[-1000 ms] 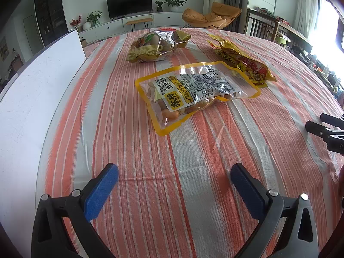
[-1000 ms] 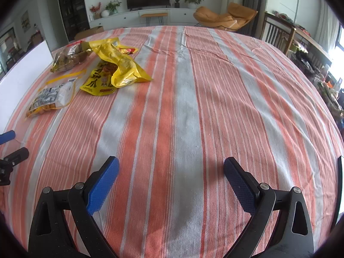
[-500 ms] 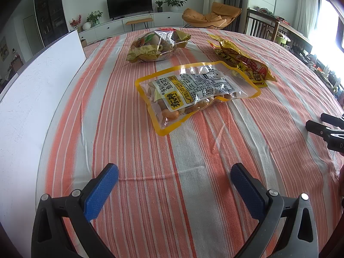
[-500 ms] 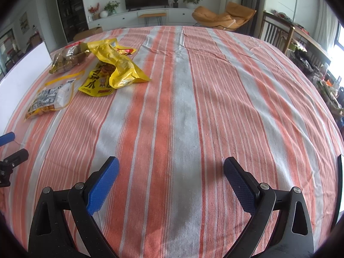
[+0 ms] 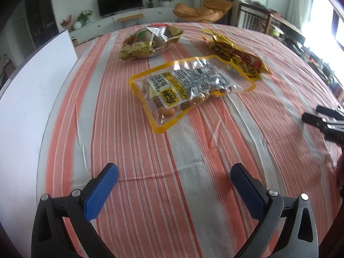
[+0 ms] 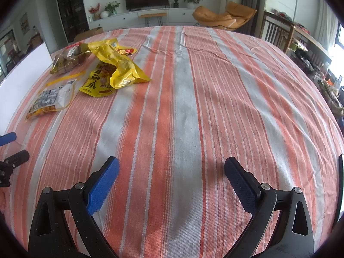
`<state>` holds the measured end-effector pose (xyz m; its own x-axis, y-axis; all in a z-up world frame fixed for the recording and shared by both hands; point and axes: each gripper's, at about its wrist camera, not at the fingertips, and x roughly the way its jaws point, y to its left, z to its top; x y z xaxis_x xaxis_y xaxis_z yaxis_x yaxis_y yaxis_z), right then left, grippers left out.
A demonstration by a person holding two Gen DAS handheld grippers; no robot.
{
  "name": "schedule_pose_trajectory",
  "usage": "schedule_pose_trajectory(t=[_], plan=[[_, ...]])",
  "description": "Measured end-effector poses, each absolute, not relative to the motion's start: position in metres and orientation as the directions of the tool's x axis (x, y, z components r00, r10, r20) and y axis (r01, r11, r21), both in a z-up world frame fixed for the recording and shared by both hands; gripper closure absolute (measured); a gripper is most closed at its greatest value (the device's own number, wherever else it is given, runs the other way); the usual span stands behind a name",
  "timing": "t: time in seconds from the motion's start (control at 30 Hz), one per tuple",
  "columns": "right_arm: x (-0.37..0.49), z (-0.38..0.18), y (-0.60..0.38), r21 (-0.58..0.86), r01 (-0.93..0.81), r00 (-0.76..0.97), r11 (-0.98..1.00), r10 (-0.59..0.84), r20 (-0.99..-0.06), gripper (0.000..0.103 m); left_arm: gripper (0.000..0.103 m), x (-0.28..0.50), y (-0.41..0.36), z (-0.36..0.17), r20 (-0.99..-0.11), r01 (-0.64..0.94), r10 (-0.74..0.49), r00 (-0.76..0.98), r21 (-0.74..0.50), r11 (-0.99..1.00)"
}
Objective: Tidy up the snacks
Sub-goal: 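Reach the left tool to the clear yellow-framed peanut packet and close on it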
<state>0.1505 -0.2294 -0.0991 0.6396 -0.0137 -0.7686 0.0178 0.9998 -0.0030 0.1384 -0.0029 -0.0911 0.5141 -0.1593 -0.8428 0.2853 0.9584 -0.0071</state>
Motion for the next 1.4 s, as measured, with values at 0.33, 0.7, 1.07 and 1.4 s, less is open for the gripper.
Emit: schedule_pose_trajectory(t=[0.33,0.7,1.07,1.4], plan=[[0.151,-0.099,-0.229,0.004,0.016,0.641,1.000,-0.007,-0.767,0.003,0.000,0.154,-0.021,-0.033,-0.901,0.584,-0.169,0.401,0.109,0.804],[0.152,-0.099,-0.227,0.013,0.016,0.643,1.000,0.000,-0.766,0.003,0.000,0.232,-0.064,-0.024,-0.934,0.747,-0.195,0.300,0.103,0.657],[0.152,-0.100,-0.227,0.014,0.014,0.643,1.000,0.002,-0.766,0.003,0.000,0.283,-0.069,-0.069,-0.936,0.690,-0.200,0.290,0.060,0.721],[0.152,-0.099,-0.226,0.018,0.013,0.644,1.000,0.006,-0.765,0.002,0.029,0.264,-0.047,-0.072,-0.909,0.639,-0.330,0.256,-0.097,0.763]])
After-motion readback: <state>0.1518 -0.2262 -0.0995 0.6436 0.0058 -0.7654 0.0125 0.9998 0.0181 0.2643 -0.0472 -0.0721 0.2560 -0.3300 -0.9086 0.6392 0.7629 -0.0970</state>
